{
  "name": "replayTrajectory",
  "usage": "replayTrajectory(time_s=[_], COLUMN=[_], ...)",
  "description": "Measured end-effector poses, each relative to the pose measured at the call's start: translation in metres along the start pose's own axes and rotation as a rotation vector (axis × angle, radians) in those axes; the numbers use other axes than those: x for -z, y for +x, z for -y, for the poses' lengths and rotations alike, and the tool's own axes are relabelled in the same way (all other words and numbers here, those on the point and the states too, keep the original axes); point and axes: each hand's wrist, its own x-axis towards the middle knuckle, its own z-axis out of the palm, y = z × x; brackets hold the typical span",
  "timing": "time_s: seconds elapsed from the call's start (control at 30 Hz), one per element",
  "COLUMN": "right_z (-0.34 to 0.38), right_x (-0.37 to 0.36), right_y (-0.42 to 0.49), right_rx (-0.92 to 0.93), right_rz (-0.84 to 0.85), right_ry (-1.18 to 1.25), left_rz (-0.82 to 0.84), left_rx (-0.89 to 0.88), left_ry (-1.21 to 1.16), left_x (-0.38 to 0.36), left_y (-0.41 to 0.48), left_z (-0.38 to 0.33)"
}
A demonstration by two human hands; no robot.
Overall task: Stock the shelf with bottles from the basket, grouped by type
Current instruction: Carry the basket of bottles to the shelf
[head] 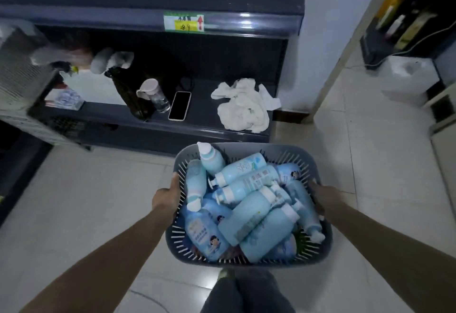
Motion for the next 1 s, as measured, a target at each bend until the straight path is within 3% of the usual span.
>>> replayTrajectory(time_s=[0.53,1.0], right_z=[-0.001,-0.045], right_x=[-0.073,-0.135], right_y=[0.106,0.199], right_rx=[-0.267,-0.286], right_rz=[-0.22,-0.22], right_ry=[0.137,0.203], left_rz=[0.125,0.138], left_rx=[-0.114,-0.149], left_ry=[0.291,0.31], left_x=[-0.074,-0.149], left_y=[0.16,0.255], left_z=[-0.046,-0.009])
